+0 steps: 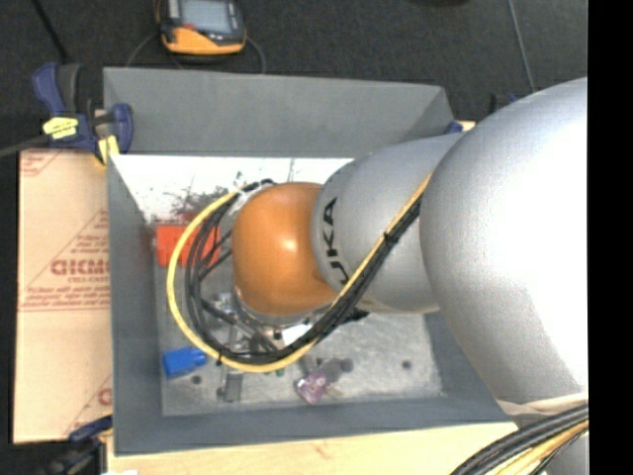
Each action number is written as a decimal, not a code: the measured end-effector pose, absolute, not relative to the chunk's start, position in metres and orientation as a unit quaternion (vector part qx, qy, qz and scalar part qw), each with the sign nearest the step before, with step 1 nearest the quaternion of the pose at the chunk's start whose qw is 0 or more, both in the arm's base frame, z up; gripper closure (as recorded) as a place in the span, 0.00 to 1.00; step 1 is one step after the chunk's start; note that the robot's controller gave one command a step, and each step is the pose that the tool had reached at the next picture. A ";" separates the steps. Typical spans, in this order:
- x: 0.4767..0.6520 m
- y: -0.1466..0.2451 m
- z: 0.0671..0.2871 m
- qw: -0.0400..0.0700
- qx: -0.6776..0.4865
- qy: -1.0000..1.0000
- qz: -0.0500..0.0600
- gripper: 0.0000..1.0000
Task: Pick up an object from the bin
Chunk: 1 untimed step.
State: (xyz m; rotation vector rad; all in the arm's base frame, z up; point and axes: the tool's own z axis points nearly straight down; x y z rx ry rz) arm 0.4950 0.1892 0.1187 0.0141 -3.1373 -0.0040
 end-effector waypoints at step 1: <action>0.517 0.239 0.070 -0.001 -0.020 -1.000 -0.002 0.00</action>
Offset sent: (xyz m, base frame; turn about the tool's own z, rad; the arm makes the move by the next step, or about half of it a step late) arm 0.0216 0.0475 -0.0460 0.0537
